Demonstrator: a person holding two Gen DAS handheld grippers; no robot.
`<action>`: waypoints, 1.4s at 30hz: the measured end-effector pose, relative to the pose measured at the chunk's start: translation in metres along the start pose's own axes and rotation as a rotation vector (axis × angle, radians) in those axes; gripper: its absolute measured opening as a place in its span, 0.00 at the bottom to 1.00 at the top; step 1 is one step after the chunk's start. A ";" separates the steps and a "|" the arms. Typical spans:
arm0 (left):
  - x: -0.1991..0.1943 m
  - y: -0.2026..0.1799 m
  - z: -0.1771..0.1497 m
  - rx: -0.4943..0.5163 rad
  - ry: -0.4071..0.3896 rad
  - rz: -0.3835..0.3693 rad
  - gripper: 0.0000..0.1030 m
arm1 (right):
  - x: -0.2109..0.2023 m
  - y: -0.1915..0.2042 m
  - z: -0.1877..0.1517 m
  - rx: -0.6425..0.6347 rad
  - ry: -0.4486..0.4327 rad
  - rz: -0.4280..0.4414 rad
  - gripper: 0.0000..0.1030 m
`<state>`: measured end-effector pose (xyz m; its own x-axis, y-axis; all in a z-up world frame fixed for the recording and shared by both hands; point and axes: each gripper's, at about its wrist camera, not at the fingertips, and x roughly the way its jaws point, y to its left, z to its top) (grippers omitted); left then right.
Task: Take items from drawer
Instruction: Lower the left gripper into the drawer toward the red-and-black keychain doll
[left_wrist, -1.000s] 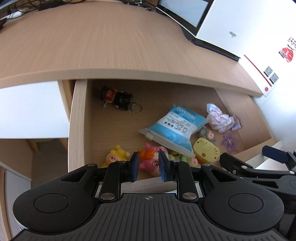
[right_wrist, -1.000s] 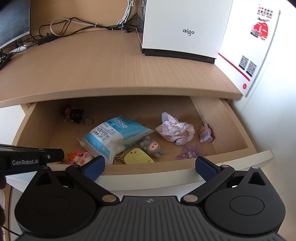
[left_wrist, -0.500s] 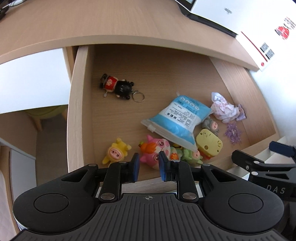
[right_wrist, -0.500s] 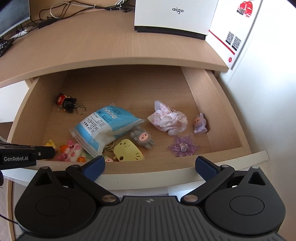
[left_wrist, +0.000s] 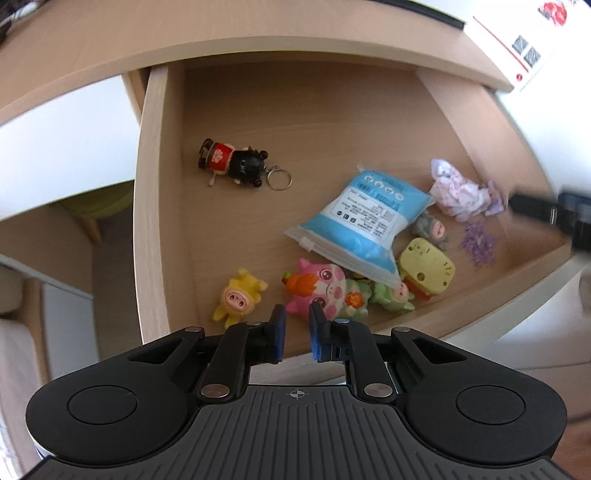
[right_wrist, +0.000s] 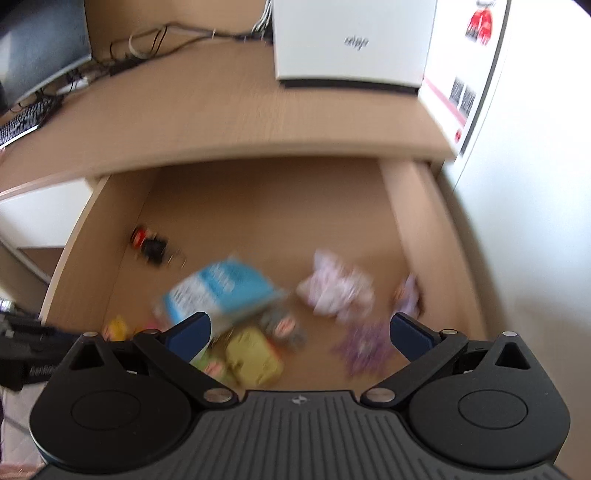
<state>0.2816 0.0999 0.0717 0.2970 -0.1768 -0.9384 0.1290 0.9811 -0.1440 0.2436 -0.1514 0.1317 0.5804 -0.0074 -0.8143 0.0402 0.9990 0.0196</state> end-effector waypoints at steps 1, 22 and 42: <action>0.000 -0.001 0.002 0.010 0.007 0.013 0.15 | 0.005 -0.007 0.005 0.008 -0.013 0.016 1.00; 0.010 0.005 0.071 -0.243 -0.179 0.003 0.16 | 0.018 -0.027 0.011 0.129 -0.016 0.095 1.00; 0.028 -0.042 0.030 0.204 -0.036 -0.154 0.16 | 0.020 -0.038 -0.017 0.122 0.092 0.077 1.00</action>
<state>0.3135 0.0515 0.0607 0.2925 -0.3294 -0.8978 0.3629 0.9068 -0.2144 0.2400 -0.1886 0.1047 0.5087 0.0784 -0.8574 0.1002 0.9837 0.1494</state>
